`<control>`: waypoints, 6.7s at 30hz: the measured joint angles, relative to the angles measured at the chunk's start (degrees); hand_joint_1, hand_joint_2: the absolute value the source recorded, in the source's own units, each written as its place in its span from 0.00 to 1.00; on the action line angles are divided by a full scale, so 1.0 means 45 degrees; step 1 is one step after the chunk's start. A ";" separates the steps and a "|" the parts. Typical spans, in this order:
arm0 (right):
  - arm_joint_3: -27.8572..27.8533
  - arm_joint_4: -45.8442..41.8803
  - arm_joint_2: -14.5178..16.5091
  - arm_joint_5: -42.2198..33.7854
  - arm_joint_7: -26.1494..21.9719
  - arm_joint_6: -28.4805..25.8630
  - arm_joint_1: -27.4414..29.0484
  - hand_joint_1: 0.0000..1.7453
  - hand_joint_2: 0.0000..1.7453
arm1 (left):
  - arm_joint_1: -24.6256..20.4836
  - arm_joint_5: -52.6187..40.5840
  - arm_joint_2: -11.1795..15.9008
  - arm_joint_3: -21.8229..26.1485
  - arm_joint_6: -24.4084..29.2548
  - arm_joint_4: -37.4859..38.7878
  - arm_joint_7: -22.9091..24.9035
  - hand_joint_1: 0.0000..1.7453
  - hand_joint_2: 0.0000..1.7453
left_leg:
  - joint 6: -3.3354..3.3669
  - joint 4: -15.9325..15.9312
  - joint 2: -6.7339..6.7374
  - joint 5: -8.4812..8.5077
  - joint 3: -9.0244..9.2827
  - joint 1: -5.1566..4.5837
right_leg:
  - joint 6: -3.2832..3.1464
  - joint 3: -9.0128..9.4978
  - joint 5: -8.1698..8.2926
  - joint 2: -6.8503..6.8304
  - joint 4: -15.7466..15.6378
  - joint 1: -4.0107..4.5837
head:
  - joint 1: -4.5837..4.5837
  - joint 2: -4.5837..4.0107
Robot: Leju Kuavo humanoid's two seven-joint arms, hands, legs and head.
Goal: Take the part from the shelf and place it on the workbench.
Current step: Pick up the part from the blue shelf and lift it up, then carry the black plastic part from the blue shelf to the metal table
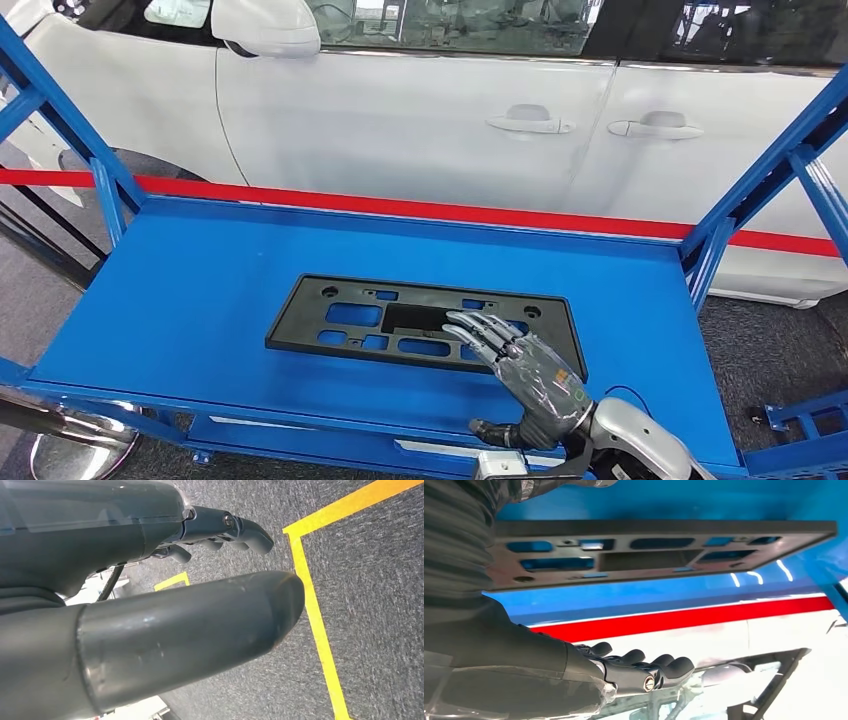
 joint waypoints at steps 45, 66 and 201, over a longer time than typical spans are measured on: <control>0.2009 0.7255 0.4370 0.2778 0.2092 -0.1160 -0.3485 0.09 1.00 | -0.0162 -0.0281 -0.0009 -0.0002 0.0086 -0.0038 -0.0140 0.00 0.00 | -0.0022 0.0001 -0.0017 0.0023 -0.0005 0.0005 | -0.0006 -0.0010 0.0003 -0.0006 0.0015 0.0002 | 0.0000 0.0001; 0.0851 0.8154 0.4497 0.3567 0.2229 -0.1167 -0.3319 0.98 1.00 | -0.0152 -0.0066 -0.0089 0.0015 -0.0033 -0.0039 -0.0341 0.00 0.00 | -0.0022 0.0002 -0.0013 0.0023 0.0014 0.0004 | -0.0006 0.0006 0.0003 -0.0003 0.0010 0.0003 | 0.0000 0.0001; -0.1225 0.0533 0.0629 0.7771 0.0529 -0.7701 0.0361 1.00 1.00 | -0.0066 -0.0334 -0.0172 -0.0010 0.0936 0.0010 -0.0408 0.00 1.00 | 0.0238 0.0005 0.0267 0.0792 -0.0801 -0.0050 | 0.0404 0.0694 -0.0658 -0.0104 0.1232 -0.0215 | -0.0016 0.0001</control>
